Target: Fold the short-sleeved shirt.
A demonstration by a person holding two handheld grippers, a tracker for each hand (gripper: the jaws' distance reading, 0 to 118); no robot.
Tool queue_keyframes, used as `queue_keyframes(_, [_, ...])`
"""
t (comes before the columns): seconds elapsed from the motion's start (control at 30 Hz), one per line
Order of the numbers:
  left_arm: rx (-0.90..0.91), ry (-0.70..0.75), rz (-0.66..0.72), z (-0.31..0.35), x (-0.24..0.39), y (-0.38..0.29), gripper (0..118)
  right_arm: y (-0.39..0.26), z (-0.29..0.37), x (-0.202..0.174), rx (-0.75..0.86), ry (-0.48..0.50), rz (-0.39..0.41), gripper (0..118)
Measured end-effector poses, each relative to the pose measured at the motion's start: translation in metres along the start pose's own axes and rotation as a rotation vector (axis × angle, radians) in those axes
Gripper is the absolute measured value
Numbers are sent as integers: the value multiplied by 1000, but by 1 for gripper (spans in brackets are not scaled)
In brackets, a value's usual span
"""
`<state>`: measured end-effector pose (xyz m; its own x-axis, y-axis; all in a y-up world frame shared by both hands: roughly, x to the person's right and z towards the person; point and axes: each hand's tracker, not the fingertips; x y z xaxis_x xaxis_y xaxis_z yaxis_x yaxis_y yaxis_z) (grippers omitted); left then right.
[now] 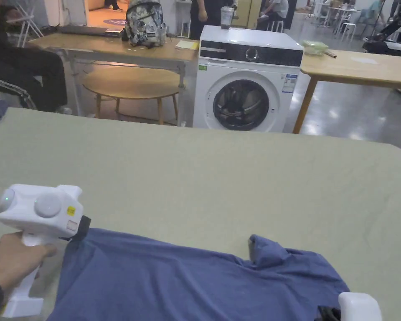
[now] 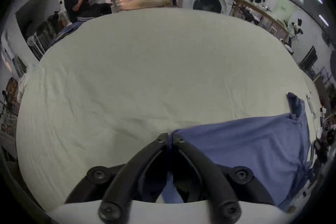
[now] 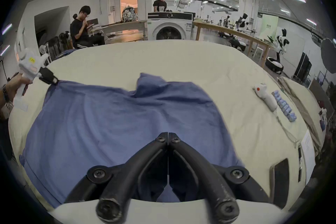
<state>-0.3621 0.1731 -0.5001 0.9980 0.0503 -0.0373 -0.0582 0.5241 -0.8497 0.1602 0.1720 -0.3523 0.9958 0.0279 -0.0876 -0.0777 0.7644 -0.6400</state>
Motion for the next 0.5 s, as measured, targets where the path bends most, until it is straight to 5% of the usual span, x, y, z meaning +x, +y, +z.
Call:
queue_keyframes(0.1, [28,1,-14,19,1,-2,0,29,-27,33,-24,-19,-18,13])
queue_keyframes(0.23, [47,-1,-24,26,-12,0,0,69,-78,74,-138,-23,-38,66])
queue_keyframes(0.5, [71,-12,-9,53,-6,-15,0,79,-163,102,-380,79,-69,67])
